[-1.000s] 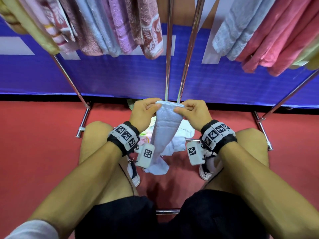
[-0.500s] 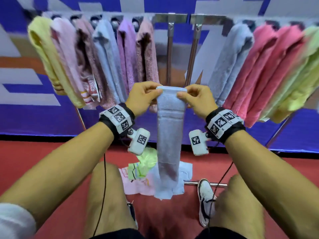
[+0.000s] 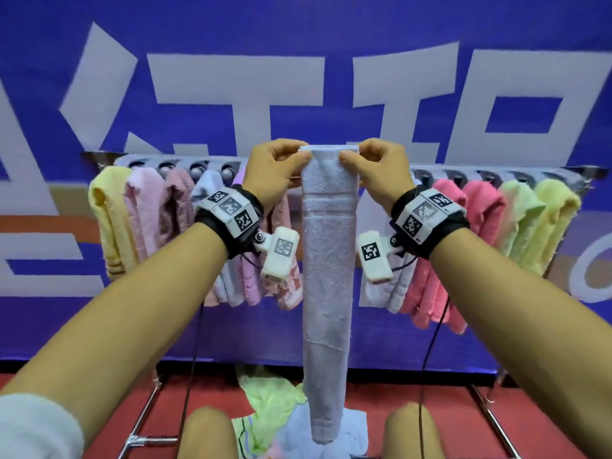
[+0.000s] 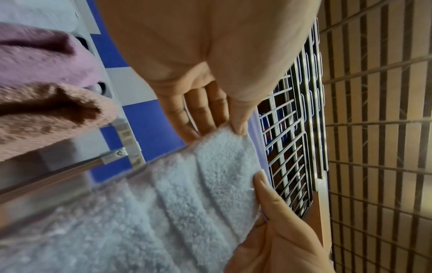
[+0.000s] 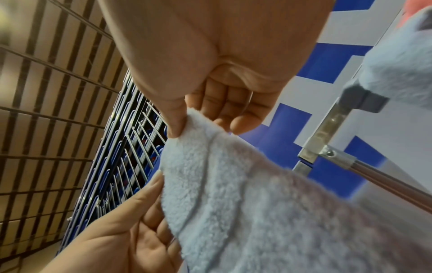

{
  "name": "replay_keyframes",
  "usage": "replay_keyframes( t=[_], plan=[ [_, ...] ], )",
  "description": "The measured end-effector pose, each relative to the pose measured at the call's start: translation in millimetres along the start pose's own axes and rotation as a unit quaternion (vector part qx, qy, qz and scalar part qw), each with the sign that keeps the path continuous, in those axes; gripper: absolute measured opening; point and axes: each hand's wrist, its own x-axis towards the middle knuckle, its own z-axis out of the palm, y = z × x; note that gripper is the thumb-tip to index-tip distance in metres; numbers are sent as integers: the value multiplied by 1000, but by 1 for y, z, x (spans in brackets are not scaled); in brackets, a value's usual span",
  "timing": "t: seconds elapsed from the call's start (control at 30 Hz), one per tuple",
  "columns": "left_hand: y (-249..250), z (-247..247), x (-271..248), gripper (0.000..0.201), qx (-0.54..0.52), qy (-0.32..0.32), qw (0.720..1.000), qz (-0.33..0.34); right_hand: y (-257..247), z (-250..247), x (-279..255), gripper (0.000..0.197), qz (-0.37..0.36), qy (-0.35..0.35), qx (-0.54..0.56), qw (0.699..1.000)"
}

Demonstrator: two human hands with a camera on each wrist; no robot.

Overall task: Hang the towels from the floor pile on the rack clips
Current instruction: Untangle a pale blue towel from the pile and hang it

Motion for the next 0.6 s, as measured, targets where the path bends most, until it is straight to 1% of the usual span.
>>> replay_keyframes(
  t=[0.13, 0.17, 0.23, 0.3, 0.33, 0.4, 0.5, 0.57, 0.6],
  plan=[
    [17, 5, 23, 8, -32, 7, 999, 22, -13, 2, 19, 13, -5, 30, 57, 998],
    [20, 6, 28, 9, -40, 4, 999, 23, -15, 4, 22, 18, -3, 30, 73, 997],
    [23, 8, 36, 10, -52, -5, 998, 19, -15, 8, 26, 29, 9, 3, 96, 995],
    [23, 12, 42, 10, -51, -23, 998, 19, -12, 12, 30, 41, 22, -48, 128, 990],
    [23, 14, 44, 10, -50, -32, 998, 21, -9, 13, 32, 44, 23, -61, 135, 989],
    [20, 16, 48, 10, -57, -38, 997, 22, -7, 14, 35, 39, 20, -54, 124, 991],
    [12, 16, 50, 9, -77, -20, 997, 24, -6, 13, 38, 27, -5, -39, 78, 996],
    [0, 18, 46, 6, -96, -15, 995, 4, -6, 13, 38, 23, -33, -44, 42, 998],
    [-8, 20, 42, 10, -109, -23, 994, -15, -6, 13, 39, 21, -36, -39, 38, 998]
  ],
)
